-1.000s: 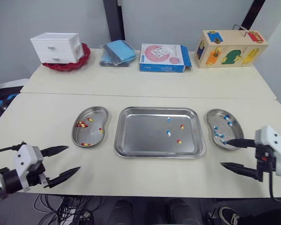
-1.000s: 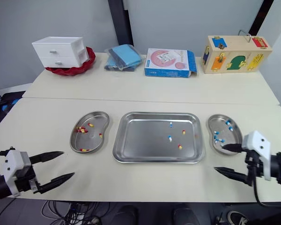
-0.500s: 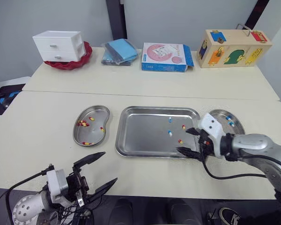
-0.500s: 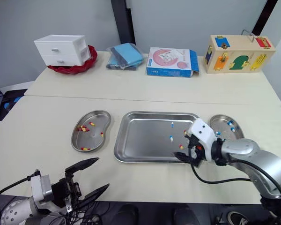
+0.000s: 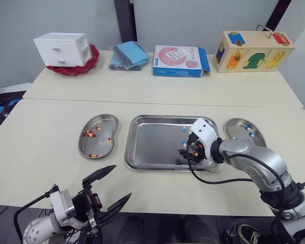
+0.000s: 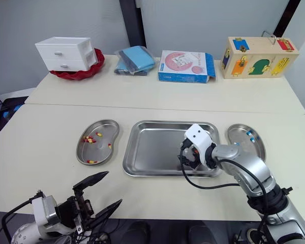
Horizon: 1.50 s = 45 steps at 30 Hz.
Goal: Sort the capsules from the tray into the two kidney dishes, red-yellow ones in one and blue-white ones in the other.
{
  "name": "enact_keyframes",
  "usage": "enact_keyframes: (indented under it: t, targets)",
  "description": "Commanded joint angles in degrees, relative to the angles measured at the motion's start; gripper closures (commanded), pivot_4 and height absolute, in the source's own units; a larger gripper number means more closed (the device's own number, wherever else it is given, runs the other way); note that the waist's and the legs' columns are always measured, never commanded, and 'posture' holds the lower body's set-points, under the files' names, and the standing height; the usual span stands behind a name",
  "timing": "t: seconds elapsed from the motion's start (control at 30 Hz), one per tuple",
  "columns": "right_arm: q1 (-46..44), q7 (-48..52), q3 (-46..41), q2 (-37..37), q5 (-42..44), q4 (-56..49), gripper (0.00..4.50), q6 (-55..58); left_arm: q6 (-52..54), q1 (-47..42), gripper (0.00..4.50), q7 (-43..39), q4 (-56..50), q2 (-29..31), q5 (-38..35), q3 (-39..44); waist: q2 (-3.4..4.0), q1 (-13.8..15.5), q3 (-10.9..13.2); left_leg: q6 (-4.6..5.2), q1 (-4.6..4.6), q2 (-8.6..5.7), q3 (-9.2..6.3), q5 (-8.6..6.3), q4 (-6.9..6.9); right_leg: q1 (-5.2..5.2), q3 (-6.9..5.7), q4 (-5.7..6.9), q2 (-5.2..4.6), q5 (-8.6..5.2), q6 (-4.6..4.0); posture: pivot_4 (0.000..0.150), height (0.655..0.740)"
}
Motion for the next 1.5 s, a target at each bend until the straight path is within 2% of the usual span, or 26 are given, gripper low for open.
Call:
enact_keyframes:
  t: [0.03, 0.1, 0.2, 0.27, 0.3, 0.33, 0.57, 0.67, 0.8, 0.9, 1.07, 1.2, 1.4, 1.5]
  targets:
    - [-0.65, -0.61, 0.69, 1.08, -1.91, 0.14, 0.00, -0.10, -1.29, 0.43, 0.02, 0.51, -1.96, 0.54, -1.09, -0.23, 0.00, -0.02, 0.00, 0.00, 0.00, 0.00, 0.00, 0.00, 0.00, 0.00, 0.00, 0.00, 0.00, 0.00, 0.00, 0.150, 0.7400]
    - [-0.31, -0.52, 1.65, 1.33, -2.84, 0.75, 0.00, -0.59, -1.97, 0.43, 0.02, 0.30, -1.70, 0.57, -1.25, -0.31, 0.00, -0.03, 0.00, 0.00, 0.00, 0.00, 0.01, 0.00, -0.01, -0.01, 0.01, 0.00, 0.00, 0.00, 0.00, 0.150, 0.7400]
    - [-0.17, -0.93, 2.37, 2.12, -4.40, 2.09, 0.64, -0.94, -2.48, 0.74, 0.00, 0.16, -1.20, 0.79, -1.26, -0.38, 0.00, -0.07, 0.00, 0.00, 0.00, 0.00, 0.01, 0.00, -0.01, -0.02, 0.01, 0.00, 0.00, 0.00, 0.00, 0.150, 0.7400]
    - [-0.23, -1.04, 2.56, 2.71, -5.17, 3.03, 1.21, -1.00, -2.96, 0.84, 0.00, -0.16, -0.86, 0.77, -1.43, -0.40, 0.00, -0.08, 0.00, 0.00, 0.00, 0.00, 0.02, 0.00, -0.01, -0.03, 0.02, 0.00, 0.00, 0.00, 0.00, 0.150, 0.7400]
    - [-0.25, -0.95, 2.71, 2.87, -5.57, 3.37, 1.72, -1.08, -3.11, 0.84, 0.00, -0.13, -0.76, 0.77, -1.42, -0.42, 0.00, -0.08, 0.00, 0.00, 0.00, 0.00, 0.02, 0.00, -0.02, -0.03, 0.01, 0.00, 0.00, 0.00, 0.00, 0.150, 0.7400]
    - [-0.17, -0.80, 2.94, 2.89, -5.98, 3.64, 1.89, -1.31, -3.16, 0.77, 0.00, 0.05, -0.82, 0.78, -1.36, -0.47, 0.00, -0.09, -0.01, 0.00, 0.00, 0.00, 0.02, 0.00, -0.02, -0.02, 0.01, 0.00, 0.00, 0.00, 0.00, 0.150, 0.7400]
    - [0.70, 0.69, 3.50, 3.01, -7.95, 3.35, 3.84, -2.68, -3.36, 0.45, 0.00, 0.75, -1.47, 0.77, -1.50, -0.60, 0.01, -0.16, -0.01, 0.00, 0.00, 0.00, 0.01, 0.00, -0.03, -0.03, 0.01, 0.00, 0.00, 0.00, 0.00, 0.150, 0.7400]
    - [1.00, 0.85, 3.34, 3.04, -8.49, 2.99, 4.47, -3.28, -3.25, 0.37, 0.00, 0.81, -1.54, 0.87, -1.65, -0.56, 0.01, -0.22, -0.01, 0.00, 0.00, 0.00, 0.01, 0.00, -0.03, -0.03, 0.01, 0.00, 0.00, 0.00, 0.00, 0.150, 0.7400]
    - [1.86, 1.26, 1.26, 2.64, -9.04, 1.68, 4.47, -6.90, -2.75, -0.26, 0.00, 0.94, -2.40, 1.34, -1.99, -0.99, 0.01, -0.24, 0.00, 0.00, 0.00, 0.00, 0.01, 0.00, -0.03, -0.03, 0.01, 0.00, 0.00, 0.00, 0.00, 0.150, 0.7400]
    - [3.97, 4.19, -4.03, 0.83, -7.37, -1.43, 4.47, -11.59, -2.28, -1.51, 0.00, 0.62, -2.94, 1.81, -2.36, -1.97, 0.01, 0.06, 0.00, 0.00, -0.05, -0.01, 0.00, 0.00, -0.02, -0.04, 0.00, -0.01, 0.00, 0.00, 0.00, 0.150, 0.7400]
    - [13.06, 9.78, -17.29, -8.09, -5.22, -6.26, 4.47, -16.71, -2.35, -3.37, 0.00, -1.23, -2.28, 2.68, -2.26, -4.91, 0.00, 0.28, -0.01, 0.00, -0.06, -0.03, 0.01, 0.00, -0.02, 0.00, -0.01, -0.08, -0.02, 0.00, 0.00, 0.150, 0.7400]
    - [20.98, 11.94, -27.81, -11.98, -3.55, -7.46, 4.47, -17.52, -2.78, -4.73, 0.00, -3.18, -1.39, 2.85, -2.55, -7.12, 0.01, 0.15, 0.00, 0.01, -0.05, -0.03, 0.02, 0.00, -0.08, 0.01, 0.00, -0.11, 0.00, -0.01, 0.00, 0.150, 0.7400]
    - [27.11, 12.15, -35.42, -13.34, -3.94, -4.53, 4.47, -18.59, -2.29, -7.28, 0.00, -3.95, -0.68, 2.91, -2.98, -8.70, 0.04, -0.39, -0.02, 0.01, 0.05, -0.02, 0.07, 0.00, -0.05, 0.07, 0.07, -0.05, 0.02, 0.00, 0.00, 0.150, 0.7400]
    - [26.73, 10.65, -36.84, -12.17, -4.00, -2.53, 4.47, -18.29, -1.71, -7.95, 0.00, -4.17, -1.09, 3.26, -2.94, -9.47, 0.04, -0.41, -0.02, 0.01, 0.04, -0.03, 0.08, 0.00, -0.03, 0.09, 0.09, -0.06, 0.01, 0.00, 0.00, 0.150, 0.7400]
